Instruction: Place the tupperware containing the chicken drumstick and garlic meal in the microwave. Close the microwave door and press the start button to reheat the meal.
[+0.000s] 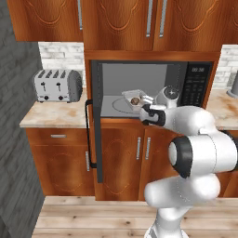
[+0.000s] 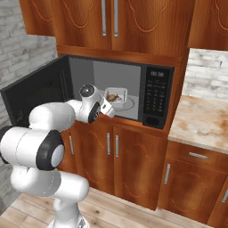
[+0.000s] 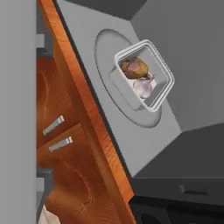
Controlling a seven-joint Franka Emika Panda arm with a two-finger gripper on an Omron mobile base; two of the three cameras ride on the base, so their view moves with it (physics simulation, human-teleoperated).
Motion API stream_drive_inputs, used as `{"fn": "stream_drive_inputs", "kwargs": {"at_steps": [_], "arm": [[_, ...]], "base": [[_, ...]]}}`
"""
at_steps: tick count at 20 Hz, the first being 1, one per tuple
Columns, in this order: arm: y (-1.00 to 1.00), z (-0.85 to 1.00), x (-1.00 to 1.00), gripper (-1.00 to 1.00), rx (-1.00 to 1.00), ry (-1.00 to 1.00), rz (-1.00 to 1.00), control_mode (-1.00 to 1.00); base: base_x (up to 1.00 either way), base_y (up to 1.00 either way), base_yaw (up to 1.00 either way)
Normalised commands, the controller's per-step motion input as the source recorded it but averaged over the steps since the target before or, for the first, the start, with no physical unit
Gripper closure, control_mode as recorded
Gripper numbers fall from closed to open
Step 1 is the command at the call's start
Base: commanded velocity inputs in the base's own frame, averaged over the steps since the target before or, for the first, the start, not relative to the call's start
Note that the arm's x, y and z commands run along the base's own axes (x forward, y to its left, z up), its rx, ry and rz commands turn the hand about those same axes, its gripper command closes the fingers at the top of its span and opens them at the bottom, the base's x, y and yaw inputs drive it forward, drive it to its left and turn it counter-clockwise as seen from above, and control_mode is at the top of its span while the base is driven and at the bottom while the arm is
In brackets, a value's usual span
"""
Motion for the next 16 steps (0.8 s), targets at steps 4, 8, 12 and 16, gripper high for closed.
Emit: {"fn": "stream_drive_inputs", "kwargs": {"at_steps": [4, 8, 12, 16], "arm": [[0.34, 0.9, -1.0, -1.0, -0.28, 0.0, 0.25, -1.0], [0.47, 0.59, -1.0, -1.0, -0.34, 0.01, 0.28, -1.0], [0.49, 0.46, -1.0, -1.0, -0.34, 0.0, 0.27, -1.0], [0.51, 0.44, -1.0, -1.0, -0.34, 0.03, 0.27, -1.0]], "base": [[0.0, 0.0, 0.0], [0.0, 0.0, 0.0], [0.0, 0.0, 0.0], [0.0, 0.0, 0.0]]}}
